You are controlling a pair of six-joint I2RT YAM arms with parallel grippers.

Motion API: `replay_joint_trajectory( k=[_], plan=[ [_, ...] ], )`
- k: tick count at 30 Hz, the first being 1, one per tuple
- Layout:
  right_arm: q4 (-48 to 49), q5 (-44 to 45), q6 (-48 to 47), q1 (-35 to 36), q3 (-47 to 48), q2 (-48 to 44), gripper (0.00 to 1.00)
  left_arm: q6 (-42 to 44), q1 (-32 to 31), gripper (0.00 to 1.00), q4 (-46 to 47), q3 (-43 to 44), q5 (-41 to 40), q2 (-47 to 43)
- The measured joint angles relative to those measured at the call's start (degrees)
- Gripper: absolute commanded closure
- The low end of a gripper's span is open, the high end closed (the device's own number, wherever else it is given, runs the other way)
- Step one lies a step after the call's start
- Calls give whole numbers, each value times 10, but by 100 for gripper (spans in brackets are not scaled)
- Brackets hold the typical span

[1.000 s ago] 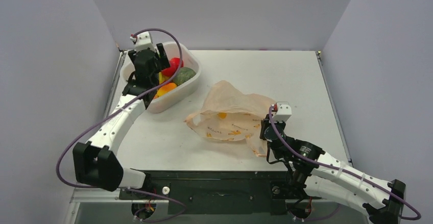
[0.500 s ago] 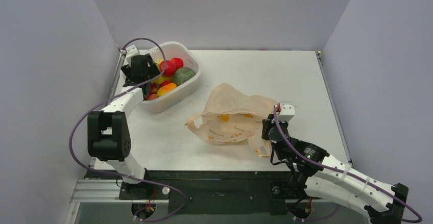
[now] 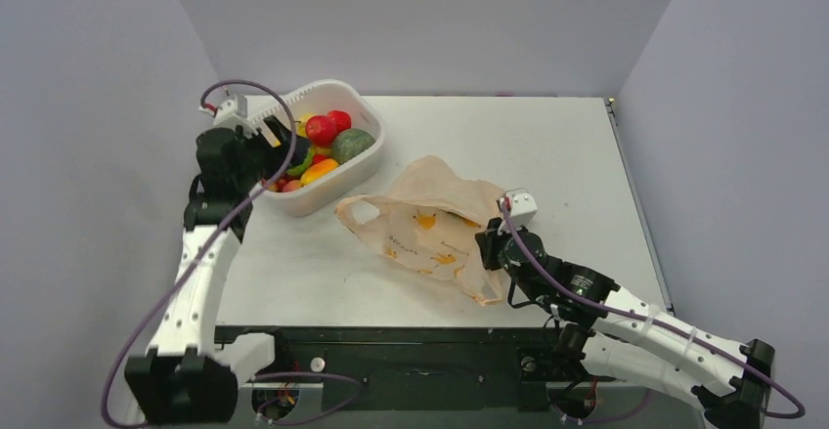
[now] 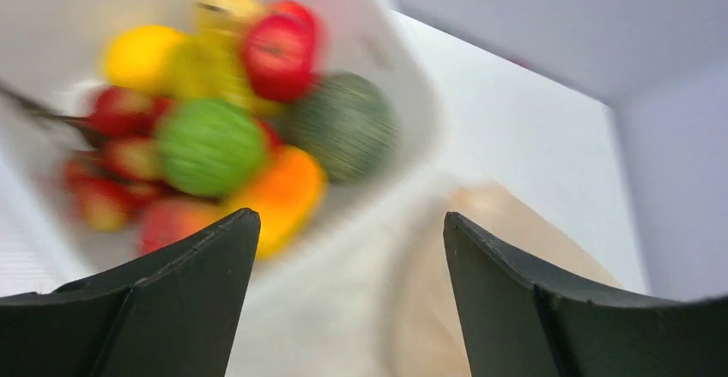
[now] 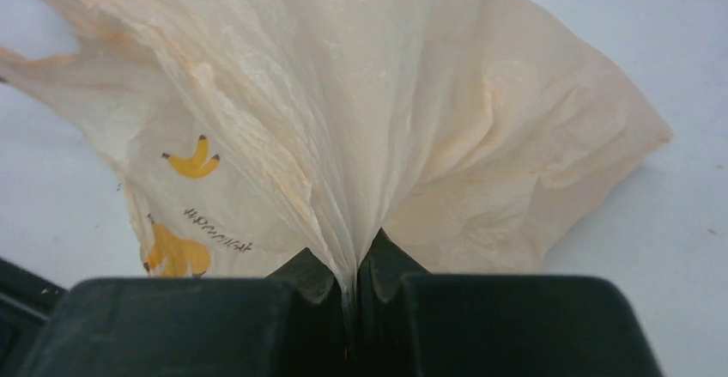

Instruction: Take the fake fruits out of the plastic bag

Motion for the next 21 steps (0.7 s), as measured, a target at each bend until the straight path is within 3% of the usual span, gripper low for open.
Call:
replay_joint_trajectory(
  k=[2,5,10,15,21],
  plan=[
    [17,-39,-9,-3,0,4,100,-10,-46,26,5,-49,61,-109],
    [56,-106,-16,-6,-3,10,100,-32,-165,30,19,-118,128,-250],
    [112,-194,-19,-7,-27,16,100,-87,-341,44,71,-242,130,-399],
    [131,-240,-16,-10,-64,5,100,-115,-478,51,83,-334,57,-390],
    [136,-262,4,-11,-82,-14,100,-113,-611,58,131,-349,-59,-277]
  ],
)
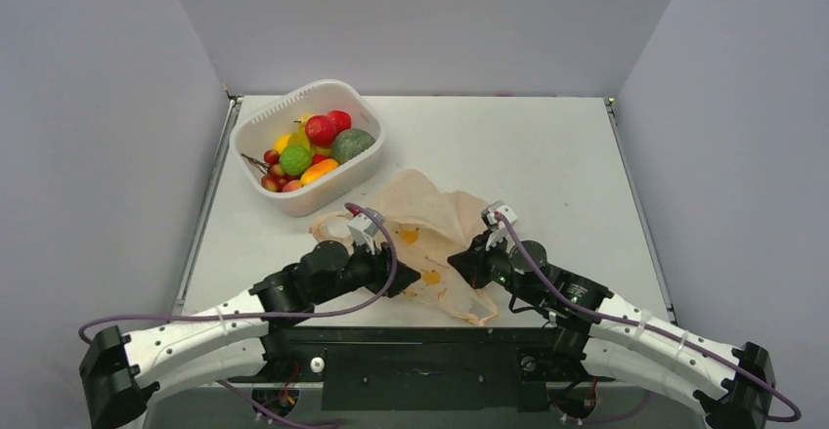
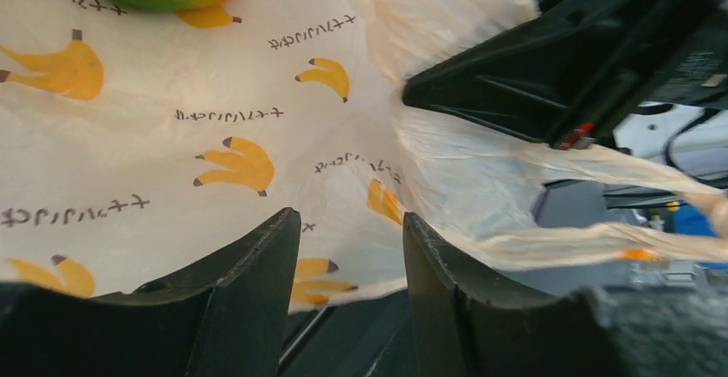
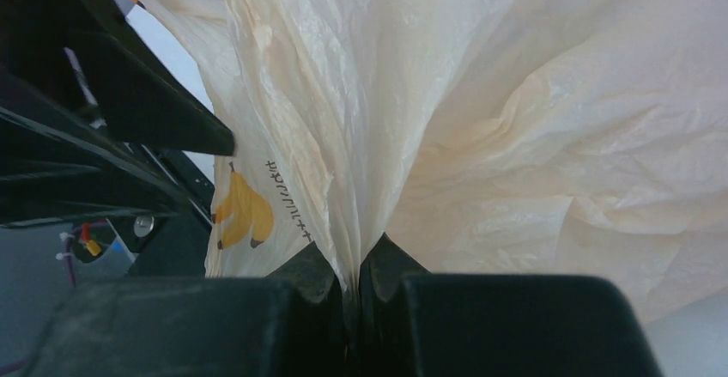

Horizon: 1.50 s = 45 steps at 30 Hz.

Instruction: Take the fake fruits out of the plastic bag

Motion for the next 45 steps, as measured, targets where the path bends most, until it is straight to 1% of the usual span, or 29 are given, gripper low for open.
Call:
replay_joint_trajectory(
  k=[2,5,7,8,10,11,12,16,20,24,26,27,28,29,30,31,32,33,34,35,37,39,41,43,45],
  plan=[
    [5,-4,6,0,0,-5,100,-3,-22,61,29,0,-30,40],
    [7,-12,16,0,0,-13,100,-15,-35,62,80,-2,-90,111],
    [6,-15,19,0,-1,-20,100,-24,-37,58,123,-2,-134,165],
    [5,-16,21,0,-1,-26,100,-29,-37,50,146,-2,-156,194],
    [3,-16,26,0,-4,-39,100,-44,-38,45,189,-2,-201,252],
    [3,-16,28,0,-6,-45,100,-52,-37,42,201,0,-217,274],
    [2,-16,30,0,-8,-49,100,-68,-38,36,210,4,-238,301],
    [0,-16,33,0,-22,-61,100,-145,-38,25,217,44,-304,386],
    [-11,-16,31,0,-25,-63,100,-218,-38,22,245,73,-349,435],
    [-21,-15,27,-3,-25,-63,100,-261,-38,25,300,87,-370,484],
    [-45,2,24,-3,-23,-63,94,-269,-40,25,313,87,-381,497],
    [-73,26,25,-2,-17,-58,85,-271,-42,25,313,86,-389,498],
    [-108,55,31,-2,-5,-49,79,-271,-43,25,314,85,-397,497],
    [-147,88,38,-1,12,-37,64,-269,-45,24,314,83,-405,492],
    [-185,121,48,4,35,-23,57,-266,-46,24,315,78,-411,485],
    [-213,149,59,11,55,-10,43,-261,-46,24,313,72,-416,475],
    [-246,186,74,26,82,11,38,-256,-47,24,313,63,-421,460],
    [-278,222,91,47,109,33,30,-252,-48,24,313,53,-425,443],
    [-305,256,103,69,136,55,27,-249,-48,24,313,42,-429,427],
    [-328,288,112,88,160,78,22,-246,-48,24,312,35,-431,414],
    [-350,334,110,112,195,120,17,-243,-49,24,313,23,-432,394],
    [-356,369,89,115,217,162,16,-242,-49,24,313,19,-430,388],
    [-354,389,56,108,231,199,15,-242,-49,24,313,18,-423,388],
    [-343,391,11,89,246,235,15,-242,-49,24,312,17,-416,388],
    [-319,382,-36,56,254,265,24,-243,-49,23,313,14,-411,388]
  ],
)
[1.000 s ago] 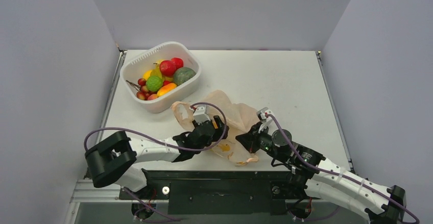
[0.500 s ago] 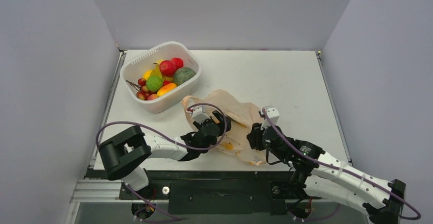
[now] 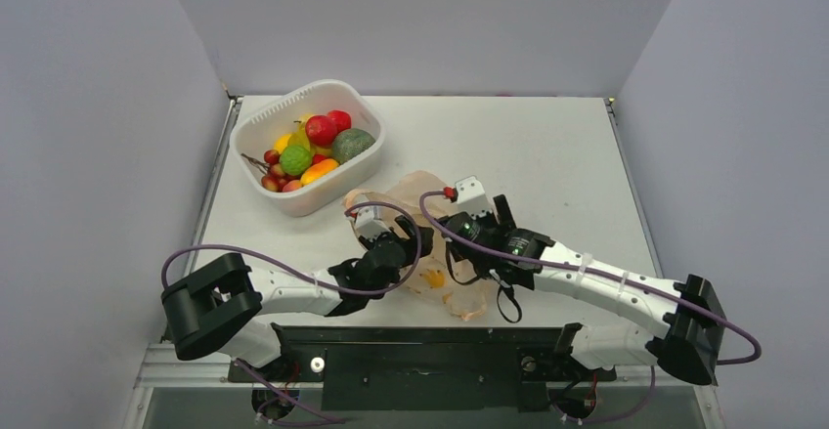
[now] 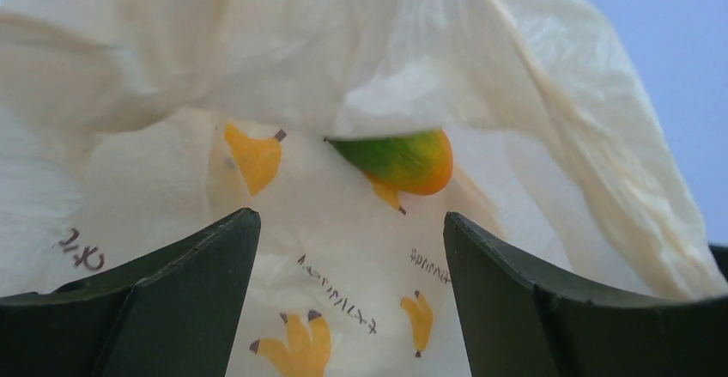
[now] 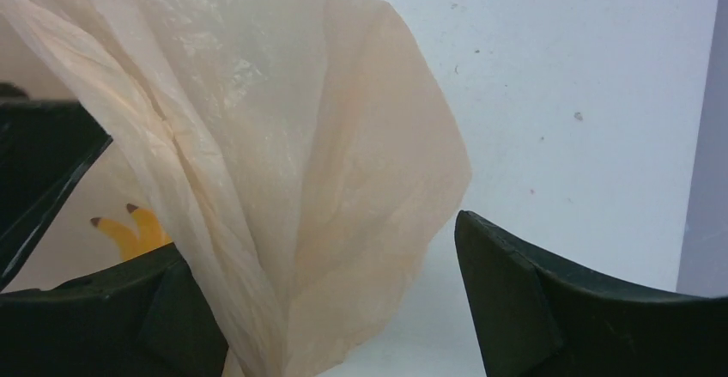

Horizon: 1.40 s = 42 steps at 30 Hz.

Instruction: Take the fake fruits out of the plastic bag

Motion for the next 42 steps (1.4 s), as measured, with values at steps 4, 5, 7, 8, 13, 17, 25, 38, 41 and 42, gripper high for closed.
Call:
replay_joint_trajectory(
  k=[4,5,7,8,13,17,25,38,41,42],
  plan=[
    [61,-29,-80,-49,-4,37,84,-3,0,23,0,-11,10,0],
    [83,-43,-97,-52,-13,37,93,-5,0,23,0,-13,12,0],
    [142,-90,-117,-52,-50,19,100,-12,0,24,4,-17,17,2],
    [175,-120,-126,-52,-78,1,100,-17,0,24,7,-17,20,4],
    [284,-262,-130,-72,-180,-99,100,-41,0,24,26,-17,26,26],
    [337,-334,-118,-89,-200,-126,100,-58,0,23,45,-14,27,56],
    [362,-425,-87,-133,-227,-172,100,-96,9,22,129,35,35,172],
    [365,-493,-67,-145,-227,-171,100,-183,51,50,322,228,3,429],
    [360,-495,-62,-146,-227,-172,100,-163,65,70,362,284,-3,489],
    [353,-495,-61,-146,-227,-176,100,-152,70,76,375,294,-3,504]
  ],
)
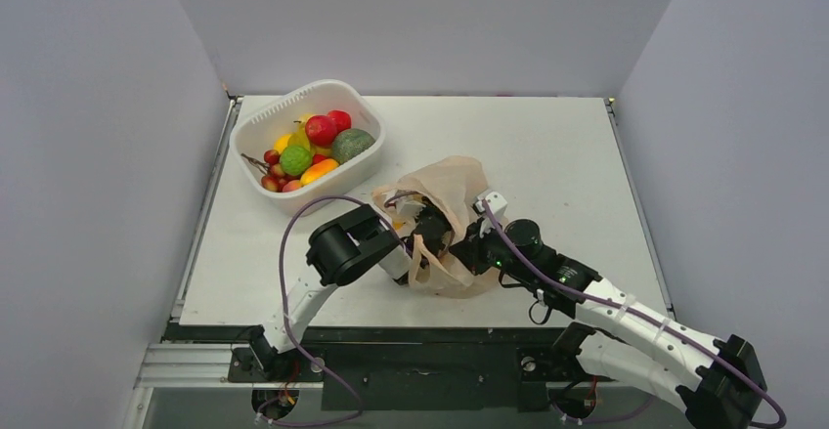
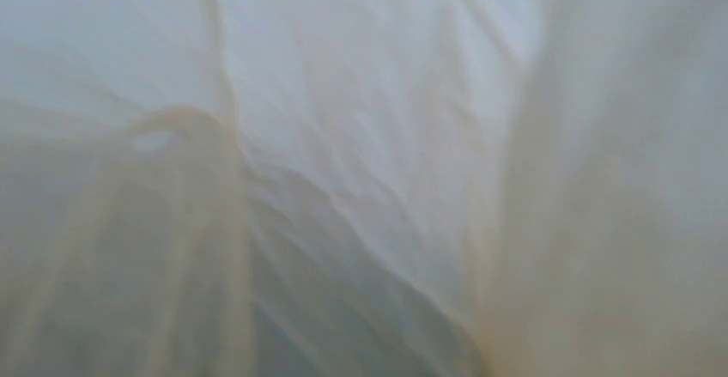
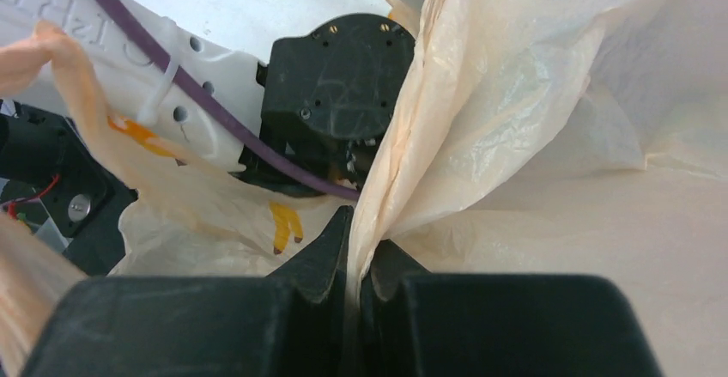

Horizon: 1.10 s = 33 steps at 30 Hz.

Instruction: Take the fake fruits out of the plastic bag

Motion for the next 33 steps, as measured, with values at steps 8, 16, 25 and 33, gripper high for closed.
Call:
replay_joint_trajectory(
  k=[8,16,25,33],
  plan=[
    [-52,94,17,0,-22,-71,100,140,31,100,59,-144,25,-76],
    [9,107,38,-3,-80,-32,100,224,28,100,42,-385,37,-419],
    [61,5,17,-7,-55,3,100,237,-58,96,-146,-452,39,-628],
    [109,-40,17,152,-10,26,100,151,-58,50,-216,-476,25,-630]
  ],
)
